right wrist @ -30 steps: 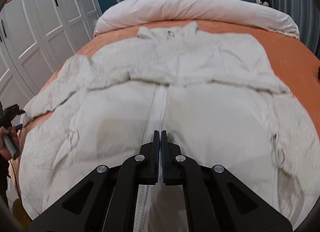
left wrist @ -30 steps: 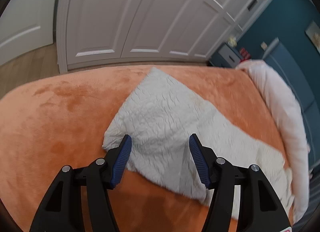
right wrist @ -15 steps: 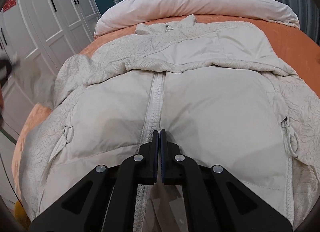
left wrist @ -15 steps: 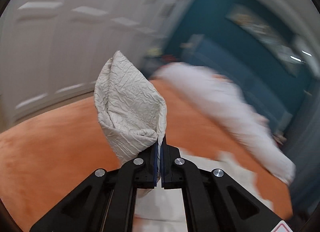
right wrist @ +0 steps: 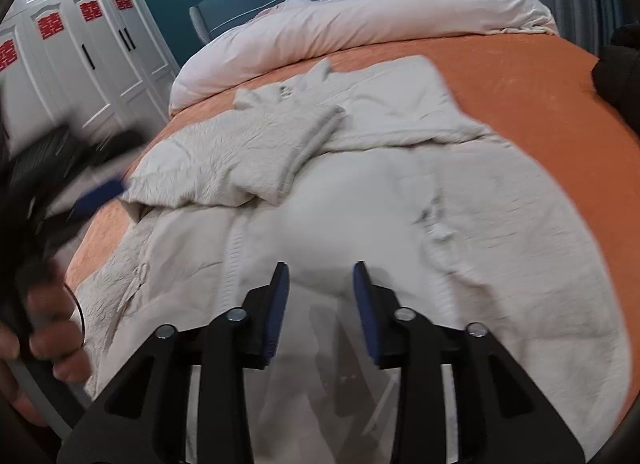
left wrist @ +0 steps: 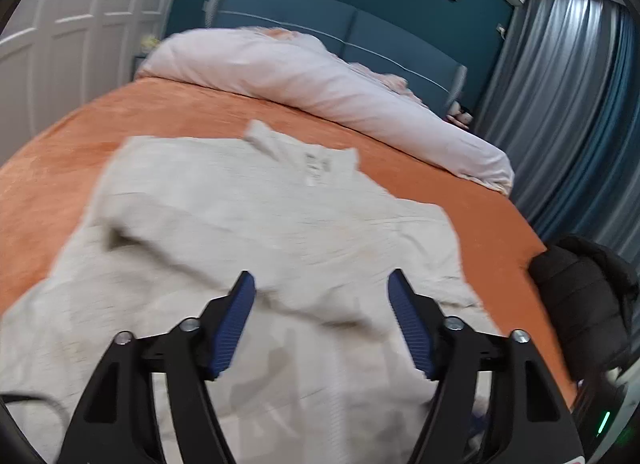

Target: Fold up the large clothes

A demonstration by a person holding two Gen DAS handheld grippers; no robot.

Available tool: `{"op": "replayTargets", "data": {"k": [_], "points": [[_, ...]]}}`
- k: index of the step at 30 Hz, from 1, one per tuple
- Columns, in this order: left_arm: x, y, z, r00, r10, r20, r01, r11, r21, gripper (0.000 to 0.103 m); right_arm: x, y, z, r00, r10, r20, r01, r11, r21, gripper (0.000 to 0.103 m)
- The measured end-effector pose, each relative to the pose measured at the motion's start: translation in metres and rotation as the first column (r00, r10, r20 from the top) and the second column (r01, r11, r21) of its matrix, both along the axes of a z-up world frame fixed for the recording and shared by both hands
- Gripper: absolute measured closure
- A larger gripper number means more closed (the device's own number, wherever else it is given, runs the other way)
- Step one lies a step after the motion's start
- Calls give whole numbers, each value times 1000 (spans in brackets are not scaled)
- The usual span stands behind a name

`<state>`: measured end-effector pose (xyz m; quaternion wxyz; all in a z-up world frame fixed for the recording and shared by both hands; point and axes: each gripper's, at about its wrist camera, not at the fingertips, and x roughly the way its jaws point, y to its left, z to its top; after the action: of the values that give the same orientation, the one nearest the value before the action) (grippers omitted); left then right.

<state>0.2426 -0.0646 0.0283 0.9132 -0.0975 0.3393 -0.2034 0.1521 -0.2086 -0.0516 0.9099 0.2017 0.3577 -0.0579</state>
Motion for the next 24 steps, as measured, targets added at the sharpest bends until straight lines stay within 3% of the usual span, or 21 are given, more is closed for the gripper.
{"op": "replayTargets", "data": {"k": [3,4,6,9,13,15,16,17,18,19,21,24], "points": [[-1,45,0,996,86,3,-87,995,52,33,7,-5,8,1000,4,10,-4,1000,16,61],[18,66,-4,991,131,-2,-130,988,80,33,11,-7,10,1000,3,15,-3,999,36,56],[28,99,-7,977,210,-22,-206,972,113,34,28,-11,16,1000,9,29,-12,995,102,48],[51,142,-17,950,306,-58,-298,948,114,34,62,-10,21,999,24,32,-28,991,132,45],[68,167,-36,926,359,-113,-347,930,118,34,107,-2,14,999,42,-8,-40,990,138,44],[68,162,-41,933,338,-126,-324,938,120,34,126,3,5,997,55,-48,-48,990,135,44],[66,160,-44,938,320,-132,-304,944,129,34,137,5,-1,996,56,-72,-46,990,133,50],[65,155,-46,944,300,-136,-281,949,142,34,145,7,-4,994,61,-88,-49,990,129,73],[62,150,-48,950,280,-136,-258,953,159,33,155,10,-1,992,81,-98,-68,989,128,80],[65,141,-52,956,262,-131,-235,953,193,33,163,15,10,993,99,-71,-91,990,109,92],[72,132,-56,961,252,-116,-222,949,222,33,165,23,48,989,134,62,-137,989,58,95],[89,126,-59,958,272,-91,-242,937,253,33,154,18,123,930,155,332,-167,986,8,95]]}}
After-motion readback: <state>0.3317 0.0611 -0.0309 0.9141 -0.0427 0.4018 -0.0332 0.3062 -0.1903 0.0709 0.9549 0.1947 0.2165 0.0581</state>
